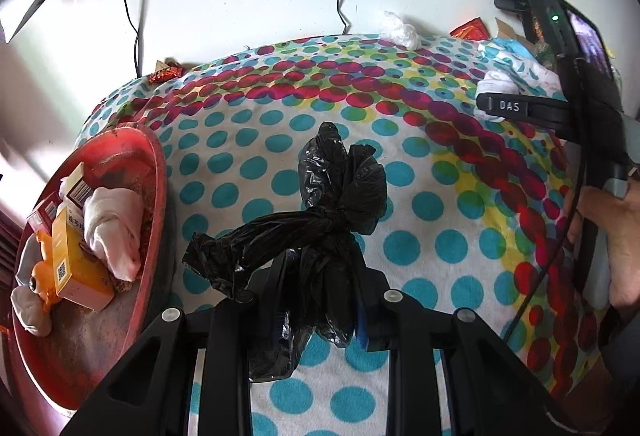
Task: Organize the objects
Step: 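Carry the black plastic bag with the left gripper into the red tray and release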
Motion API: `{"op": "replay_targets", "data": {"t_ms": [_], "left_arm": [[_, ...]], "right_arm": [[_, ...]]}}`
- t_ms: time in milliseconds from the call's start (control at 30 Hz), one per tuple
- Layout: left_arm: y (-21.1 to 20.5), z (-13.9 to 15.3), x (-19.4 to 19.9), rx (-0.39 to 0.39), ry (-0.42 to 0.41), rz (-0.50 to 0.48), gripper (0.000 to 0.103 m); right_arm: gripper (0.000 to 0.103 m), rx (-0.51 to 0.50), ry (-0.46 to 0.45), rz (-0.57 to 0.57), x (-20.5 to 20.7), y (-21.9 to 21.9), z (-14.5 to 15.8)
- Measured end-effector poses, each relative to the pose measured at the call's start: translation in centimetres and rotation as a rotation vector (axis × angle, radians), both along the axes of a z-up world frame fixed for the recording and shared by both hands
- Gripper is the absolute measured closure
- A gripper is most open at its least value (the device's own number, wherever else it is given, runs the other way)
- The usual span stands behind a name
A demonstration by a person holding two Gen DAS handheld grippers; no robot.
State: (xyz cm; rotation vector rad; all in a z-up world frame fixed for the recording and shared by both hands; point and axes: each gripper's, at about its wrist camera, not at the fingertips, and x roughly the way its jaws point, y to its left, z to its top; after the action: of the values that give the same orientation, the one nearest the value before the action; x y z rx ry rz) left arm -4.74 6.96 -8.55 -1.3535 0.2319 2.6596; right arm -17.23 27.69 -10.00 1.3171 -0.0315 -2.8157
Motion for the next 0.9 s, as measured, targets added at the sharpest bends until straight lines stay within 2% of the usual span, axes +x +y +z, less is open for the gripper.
{"op": "replay_targets", "data": {"t_ms": [300, 767, 900], "left_arm": [[-4.5, 1.6, 2.0, 0.184, 0.024, -0.045, 0.079], [-8.5, 3.1, 2.9, 0.133, 0.057, 0.050, 0.079], [-10.8, 4.0, 2.7, 0.169, 0.057, 0.089, 0.078]], "right_arm": [[0.057, 0.004, 0.000, 0.001, 0.0, 0.0, 0.0], [0.056, 0.000, -0.003, 0.001, -0.1, 0.0, 0.0], [0.056, 0.000, -0.003, 0.001, -0.1, 0.0, 0.1]]}}
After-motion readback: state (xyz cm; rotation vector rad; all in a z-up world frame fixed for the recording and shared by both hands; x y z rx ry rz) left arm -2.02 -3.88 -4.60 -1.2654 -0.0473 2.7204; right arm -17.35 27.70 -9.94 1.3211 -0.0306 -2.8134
